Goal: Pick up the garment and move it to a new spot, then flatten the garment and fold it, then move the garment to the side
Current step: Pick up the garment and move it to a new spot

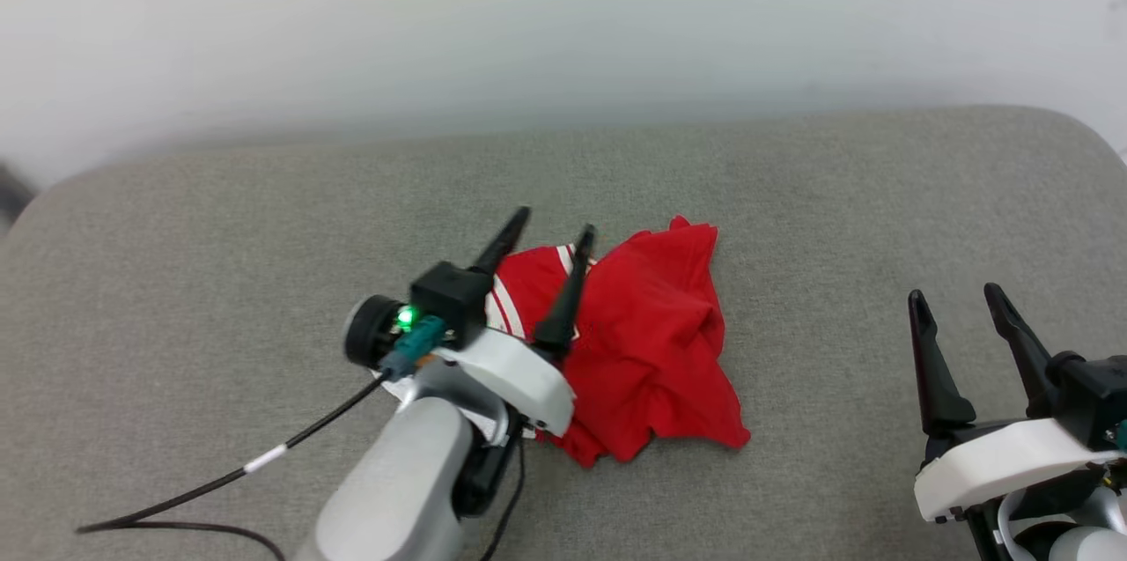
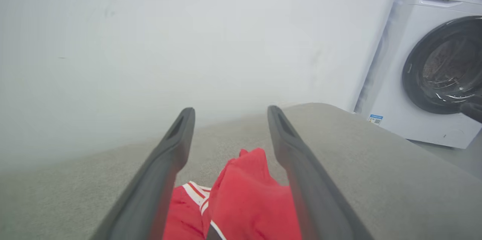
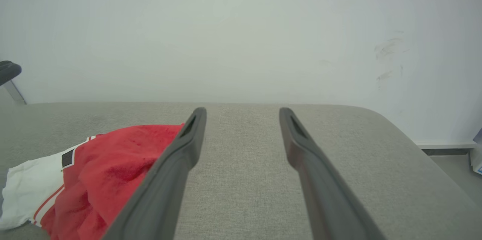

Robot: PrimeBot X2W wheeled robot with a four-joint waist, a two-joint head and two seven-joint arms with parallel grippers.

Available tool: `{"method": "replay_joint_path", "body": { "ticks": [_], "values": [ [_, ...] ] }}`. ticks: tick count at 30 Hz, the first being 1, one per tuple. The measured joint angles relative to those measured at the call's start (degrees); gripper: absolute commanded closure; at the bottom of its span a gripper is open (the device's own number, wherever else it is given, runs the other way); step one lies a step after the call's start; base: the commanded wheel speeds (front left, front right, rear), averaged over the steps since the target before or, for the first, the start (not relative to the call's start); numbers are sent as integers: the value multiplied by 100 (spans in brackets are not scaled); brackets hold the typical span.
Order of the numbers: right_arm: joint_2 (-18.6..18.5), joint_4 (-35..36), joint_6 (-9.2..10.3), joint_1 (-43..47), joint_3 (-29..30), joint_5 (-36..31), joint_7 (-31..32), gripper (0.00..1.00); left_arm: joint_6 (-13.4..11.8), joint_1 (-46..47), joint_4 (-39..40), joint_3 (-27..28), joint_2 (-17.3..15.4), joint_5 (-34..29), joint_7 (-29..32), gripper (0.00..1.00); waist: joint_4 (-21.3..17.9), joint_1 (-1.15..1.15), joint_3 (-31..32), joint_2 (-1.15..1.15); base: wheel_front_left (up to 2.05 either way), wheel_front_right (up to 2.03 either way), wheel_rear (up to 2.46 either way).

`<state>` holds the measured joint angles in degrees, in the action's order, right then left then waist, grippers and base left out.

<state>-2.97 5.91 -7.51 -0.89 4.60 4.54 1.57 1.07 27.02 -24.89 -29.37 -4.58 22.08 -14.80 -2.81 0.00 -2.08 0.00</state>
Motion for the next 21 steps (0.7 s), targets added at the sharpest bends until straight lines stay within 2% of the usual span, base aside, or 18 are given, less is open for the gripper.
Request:
{"method": "replay_joint_path", "body": {
  "ticks": [5,11,17,21],
  "values": [
    [-1,13,0,121,25,8,49,0,-397,-368,388,498,-253,203,-4,0,124,0,151,0,0,0,0],
    [-1,9,0,312,-14,56,101,0,-848,-1245,800,965,-739,294,7,0,201,0,285,0,0,0,0],
    [-1,-1,0,380,-136,31,163,0,-1095,-1913,1237,1081,-1095,276,159,0,186,0,346,0,0,0,0],
    [0,-14,0,453,-166,58,175,0,-1204,-2086,1496,1076,-1139,253,246,0,203,0,365,0,0,0,0]
  ]
}}
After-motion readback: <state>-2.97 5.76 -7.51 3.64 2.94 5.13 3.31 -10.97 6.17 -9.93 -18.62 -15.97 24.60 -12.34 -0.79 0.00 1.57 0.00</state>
